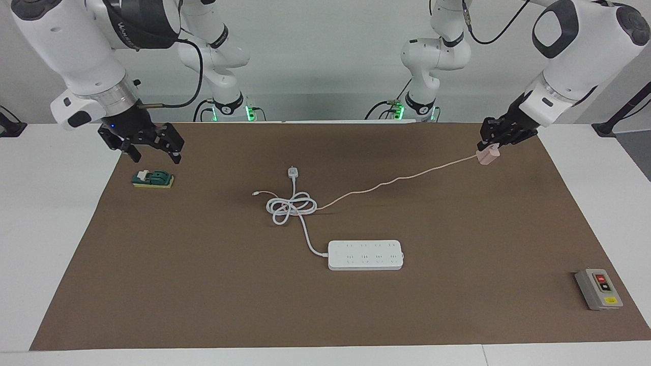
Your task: Plug charger into power strip
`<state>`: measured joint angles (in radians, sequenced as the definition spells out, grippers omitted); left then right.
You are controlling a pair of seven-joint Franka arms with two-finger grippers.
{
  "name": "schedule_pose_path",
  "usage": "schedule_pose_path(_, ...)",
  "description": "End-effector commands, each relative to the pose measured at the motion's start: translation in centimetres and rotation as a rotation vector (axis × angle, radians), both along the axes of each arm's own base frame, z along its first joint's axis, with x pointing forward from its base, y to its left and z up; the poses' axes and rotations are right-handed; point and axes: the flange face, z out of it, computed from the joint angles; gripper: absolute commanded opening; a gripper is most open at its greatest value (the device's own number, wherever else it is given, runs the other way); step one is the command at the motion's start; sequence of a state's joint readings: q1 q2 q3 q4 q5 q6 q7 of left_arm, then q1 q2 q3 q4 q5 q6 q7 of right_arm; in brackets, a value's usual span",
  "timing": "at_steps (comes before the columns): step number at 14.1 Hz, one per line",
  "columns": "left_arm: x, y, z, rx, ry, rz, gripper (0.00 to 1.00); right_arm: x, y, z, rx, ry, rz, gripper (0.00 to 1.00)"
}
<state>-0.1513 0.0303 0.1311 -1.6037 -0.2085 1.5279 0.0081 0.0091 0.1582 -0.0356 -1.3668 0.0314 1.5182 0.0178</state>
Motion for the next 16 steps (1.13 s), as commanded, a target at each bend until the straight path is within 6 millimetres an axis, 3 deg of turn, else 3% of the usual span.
schedule_pose_path(1,-0.3,0.5,1.7,0.031,-0.048,0.086,0.00,-3.5,-1.7,0.5,-0.014,0.040,0.066,1.00)
schedule_pose_path(4,-0.9,-1.4,2.2,0.066,-0.023,0.240,0.00,-7.0,-1.7,0.7,-0.005,0.121,0.068,1.00)
schedule_pose_path(6,-1.5,-1.9,1.3,0.081,0.022,0.378,0.00,-8.2,-1.9,0.6,-0.020,0.130,0.066,1.00)
schedule_pose_path(10,-1.5,-2.8,1.2,0.098,0.064,0.718,0.00,-7.4,-2.4,1.0,-0.092,0.068,0.123,1.00)
schedule_pose_path(14,-1.3,-2.2,0.6,0.092,0.062,0.872,0.00,-6.9,-2.8,1.1,-0.095,0.038,0.117,1.00)
schedule_pose_path(16,-0.7,-2.4,-0.5,0.078,0.060,1.090,0.00,-6.9,-3.0,1.0,-0.093,0.038,0.115,1.00)
